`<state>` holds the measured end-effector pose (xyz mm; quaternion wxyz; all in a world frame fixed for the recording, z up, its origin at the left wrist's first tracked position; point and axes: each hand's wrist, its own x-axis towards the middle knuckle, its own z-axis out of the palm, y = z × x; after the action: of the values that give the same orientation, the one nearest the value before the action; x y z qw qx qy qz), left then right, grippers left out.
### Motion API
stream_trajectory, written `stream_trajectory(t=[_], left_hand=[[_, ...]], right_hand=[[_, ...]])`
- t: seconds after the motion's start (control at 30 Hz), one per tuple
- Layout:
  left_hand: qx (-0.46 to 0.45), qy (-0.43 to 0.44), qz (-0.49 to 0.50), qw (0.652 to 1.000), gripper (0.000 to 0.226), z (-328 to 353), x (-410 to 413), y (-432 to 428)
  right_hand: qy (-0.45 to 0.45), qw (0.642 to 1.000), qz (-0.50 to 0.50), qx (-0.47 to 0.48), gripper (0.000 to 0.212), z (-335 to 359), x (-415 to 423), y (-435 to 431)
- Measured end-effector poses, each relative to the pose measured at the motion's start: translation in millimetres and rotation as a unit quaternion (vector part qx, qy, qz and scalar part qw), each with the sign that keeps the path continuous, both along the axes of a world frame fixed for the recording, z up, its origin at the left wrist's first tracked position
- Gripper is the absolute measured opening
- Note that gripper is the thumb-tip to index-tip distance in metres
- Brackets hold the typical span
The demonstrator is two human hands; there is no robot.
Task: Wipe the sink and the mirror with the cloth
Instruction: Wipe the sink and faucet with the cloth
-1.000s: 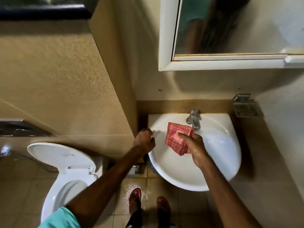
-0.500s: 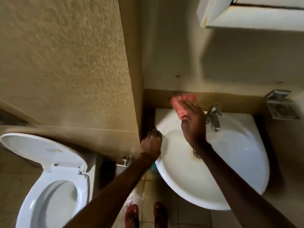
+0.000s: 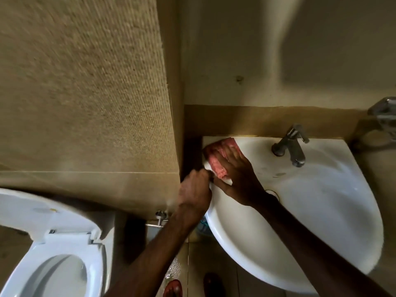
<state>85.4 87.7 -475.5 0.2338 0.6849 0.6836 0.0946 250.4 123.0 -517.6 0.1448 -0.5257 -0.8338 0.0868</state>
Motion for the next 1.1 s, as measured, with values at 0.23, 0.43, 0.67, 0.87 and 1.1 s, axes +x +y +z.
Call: stream_trajectory(t=[0.23,0.43,0.67,0.87,1.1], left_hand=[[-0.001,-0.059,0.072,0.996,0.026,7.9,3.9,3.4],[-0.022,-0.051,0.040,0.998,0.058,9.2,18.1,13.4],[-0.022,-0.026,0.034,0.999,0.062,2.0,17.8,25.3],[-0.043,-0.040,0.005,0.998,0.058,5.0,8.5,32.3],[-0.052,-0.113,0.065,0.990,0.042,16.6,4.9,44.8]], right_hand=[[0.043,0.995,0.066,0.065,0.067,1.9,-19.1,19.8],[0.040,0.997,-0.026,0.063,0.050,-5.0,2.6,25.0],[0.006,0.977,-0.196,0.082,0.056,-15.0,57.2,17.8],[0.121,0.926,-0.335,0.124,0.054,-12.1,8.7,11.0],[0.154,0.986,-0.059,0.026,0.057,-10.5,-36.0,-0.8]])
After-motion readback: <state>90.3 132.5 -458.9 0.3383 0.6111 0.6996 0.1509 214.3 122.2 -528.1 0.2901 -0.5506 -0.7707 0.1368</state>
